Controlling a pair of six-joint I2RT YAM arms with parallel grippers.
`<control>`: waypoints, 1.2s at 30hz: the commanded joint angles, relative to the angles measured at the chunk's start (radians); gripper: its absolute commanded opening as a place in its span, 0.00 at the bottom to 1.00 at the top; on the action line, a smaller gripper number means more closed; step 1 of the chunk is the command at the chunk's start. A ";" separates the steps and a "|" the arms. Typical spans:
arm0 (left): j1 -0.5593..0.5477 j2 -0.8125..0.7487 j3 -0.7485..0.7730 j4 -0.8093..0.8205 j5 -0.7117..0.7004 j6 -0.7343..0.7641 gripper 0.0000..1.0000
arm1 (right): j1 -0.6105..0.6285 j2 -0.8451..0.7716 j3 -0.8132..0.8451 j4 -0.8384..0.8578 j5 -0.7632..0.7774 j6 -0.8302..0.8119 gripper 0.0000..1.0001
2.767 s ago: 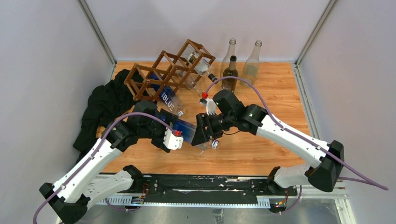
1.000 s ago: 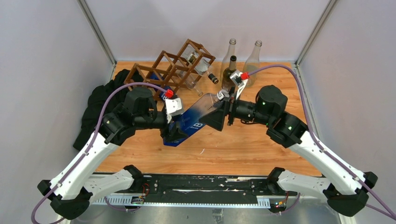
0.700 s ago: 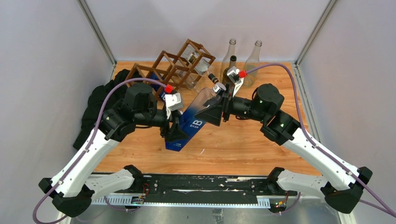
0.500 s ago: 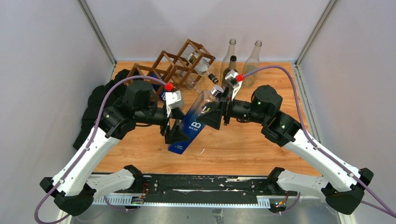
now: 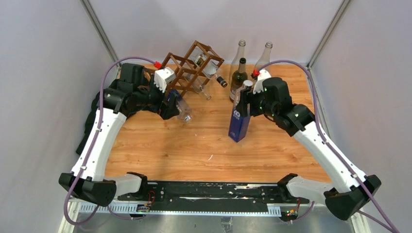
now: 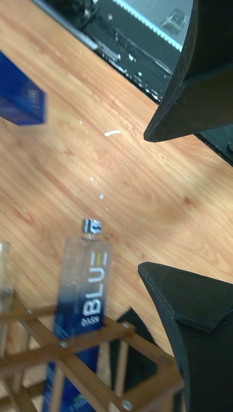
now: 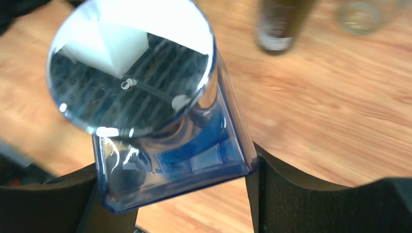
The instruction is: Take the wine bottle off the wine rack
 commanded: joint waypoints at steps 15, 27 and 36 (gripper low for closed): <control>0.040 -0.054 -0.034 -0.057 -0.228 0.110 1.00 | -0.346 0.361 0.258 0.313 0.300 -0.060 0.00; 0.041 -0.125 -0.052 -0.055 -0.216 0.154 1.00 | -0.421 0.565 0.366 0.349 0.268 -0.016 0.00; 0.040 -0.145 -0.069 -0.056 -0.209 0.180 1.00 | -0.425 0.622 0.388 0.353 0.255 -0.002 0.00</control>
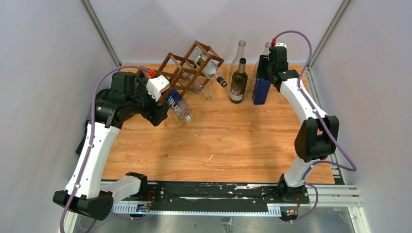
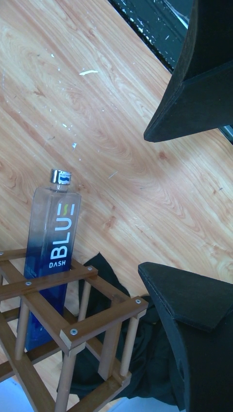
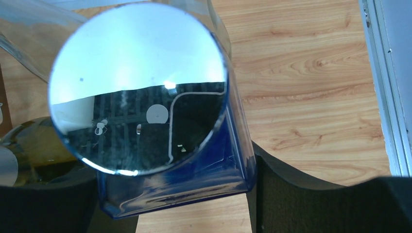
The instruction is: Take the wine bottle off the wine rack
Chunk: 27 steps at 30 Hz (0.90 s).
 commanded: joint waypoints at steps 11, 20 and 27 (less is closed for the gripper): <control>0.005 -0.035 -0.025 -0.007 0.012 0.044 1.00 | -0.009 0.067 0.114 0.071 -0.077 0.099 0.13; 0.004 -0.038 -0.011 -0.004 0.006 0.035 1.00 | -0.009 -0.021 0.074 0.049 0.039 0.105 0.91; 0.004 -0.021 0.004 -0.005 0.002 0.021 1.00 | -0.005 -0.160 0.056 0.017 0.078 0.122 0.94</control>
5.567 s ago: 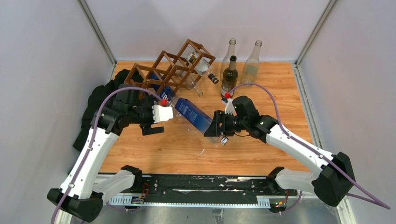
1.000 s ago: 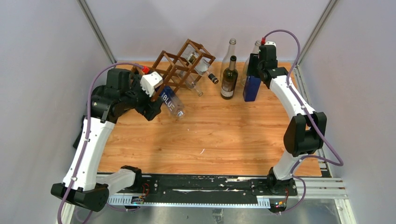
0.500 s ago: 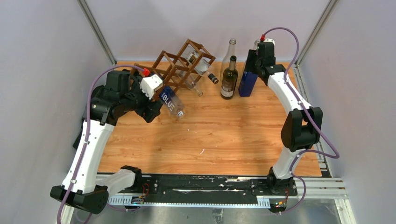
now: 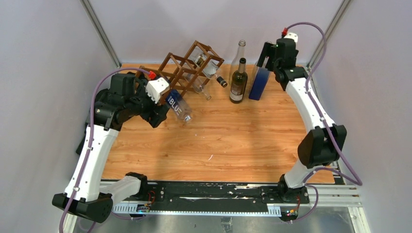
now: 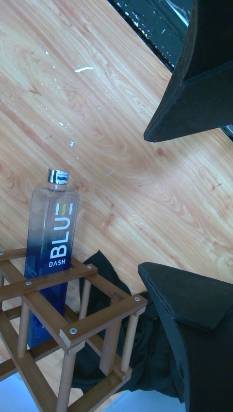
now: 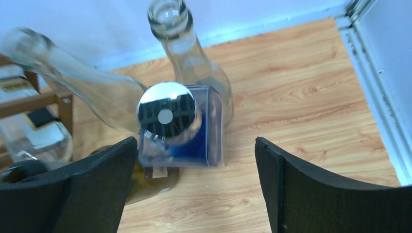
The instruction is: Take the wine bottle off the wine rack
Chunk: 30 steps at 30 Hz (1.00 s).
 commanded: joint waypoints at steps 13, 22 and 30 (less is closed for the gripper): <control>0.006 0.033 0.028 0.006 -0.015 -0.022 1.00 | 0.334 -0.157 0.052 -0.034 -0.123 -0.191 0.89; 0.006 0.018 0.021 0.005 -0.029 -0.012 1.00 | 0.428 0.158 0.219 -0.158 -0.166 -0.238 0.79; 0.006 0.025 0.005 0.006 -0.016 -0.010 1.00 | 0.428 0.305 0.304 -0.166 -0.076 -0.247 0.81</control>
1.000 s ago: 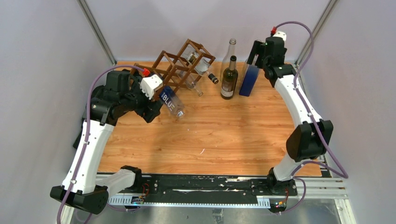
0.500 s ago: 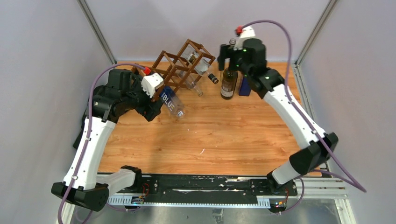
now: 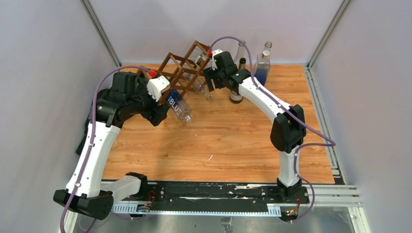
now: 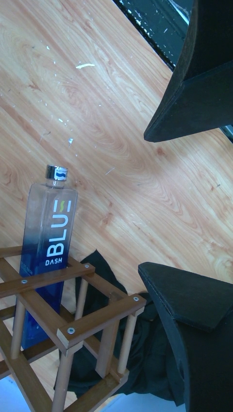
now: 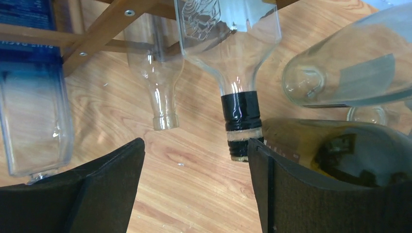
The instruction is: Take the wine bottle off the wine rack
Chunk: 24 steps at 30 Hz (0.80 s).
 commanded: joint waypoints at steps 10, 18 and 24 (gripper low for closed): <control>0.005 -0.008 -0.015 0.010 0.011 0.006 1.00 | 0.008 0.160 0.220 -0.056 0.133 -0.085 0.83; 0.005 -0.011 -0.020 0.010 0.011 0.009 1.00 | -0.001 0.230 0.262 -0.073 0.168 -0.087 0.83; 0.005 -0.027 -0.018 0.010 0.031 0.012 1.00 | -0.005 0.259 0.245 -0.076 0.148 -0.062 0.83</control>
